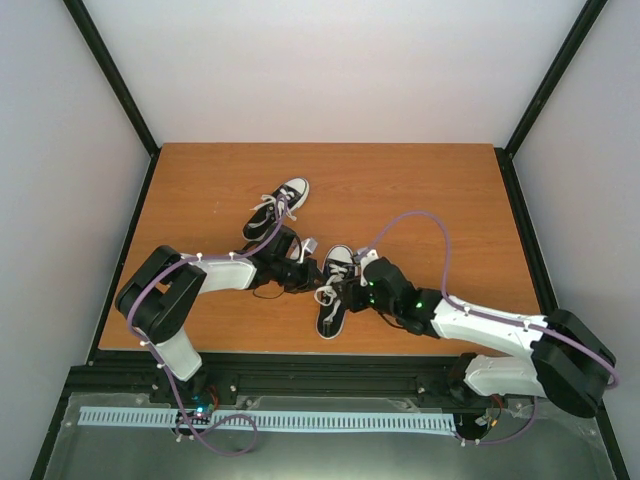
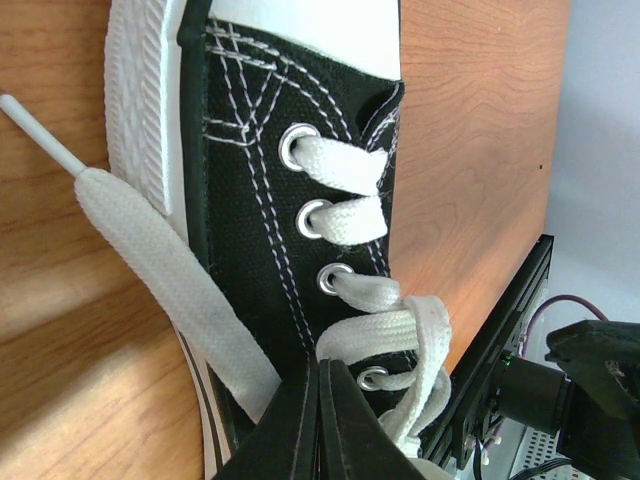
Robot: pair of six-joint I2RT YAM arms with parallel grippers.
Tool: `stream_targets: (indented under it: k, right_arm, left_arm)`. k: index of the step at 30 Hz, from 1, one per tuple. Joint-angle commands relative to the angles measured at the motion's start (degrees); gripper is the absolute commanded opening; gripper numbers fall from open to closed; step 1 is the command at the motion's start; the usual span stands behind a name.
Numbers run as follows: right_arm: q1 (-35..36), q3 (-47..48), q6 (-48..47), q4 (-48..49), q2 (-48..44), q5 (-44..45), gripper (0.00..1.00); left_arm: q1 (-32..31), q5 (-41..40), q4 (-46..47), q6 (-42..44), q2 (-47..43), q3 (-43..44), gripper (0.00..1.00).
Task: Tie the shoes
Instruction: Cross the shoelace with the shoelace.
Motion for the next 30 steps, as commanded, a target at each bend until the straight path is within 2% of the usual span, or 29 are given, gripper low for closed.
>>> stream_targets:
  k: [1,4,6,11,17,23,27,30]
  right_arm:
    - [3.1,5.6,-5.7,-3.6,3.8,0.7,0.61]
    - [9.0,10.4,-6.9,-8.7,7.3,10.8,0.61]
    - [12.2,13.8,-6.4,-12.3,9.9,18.0,0.55]
    - [17.2,18.2,-5.2,-15.9,15.3,26.4,0.48]
    - [21.7,22.6,-2.9,-20.3,20.7,31.4,0.40]
    - [23.8,25.5,-1.7,-21.6,25.5,32.1,0.42]
    - [24.1,28.5,0.9,-25.9,29.3,35.3,0.42]
    - [24.1,30.6,5.0,-30.2,31.5,38.2,0.33]
  left_arm:
    - [0.5,0.0,-0.8,0.9,-1.0,1.6,0.01]
    - [0.5,0.0,-0.9,1.0,-0.9,1.6,0.01]
    - [0.5,0.0,-0.9,0.9,-0.9,1.6,0.01]
    - [0.5,0.0,-0.8,0.8,-0.9,1.7,0.01]
    - [0.6,0.0,-0.7,0.8,-1.0,1.7,0.01]
    - [0.5,0.0,-0.7,0.7,-0.9,1.7,0.01]
    - [0.5,0.1,-0.7,0.7,-0.9,1.7,0.01]
    - [0.5,0.1,-0.7,0.7,-1.0,1.7,0.01]
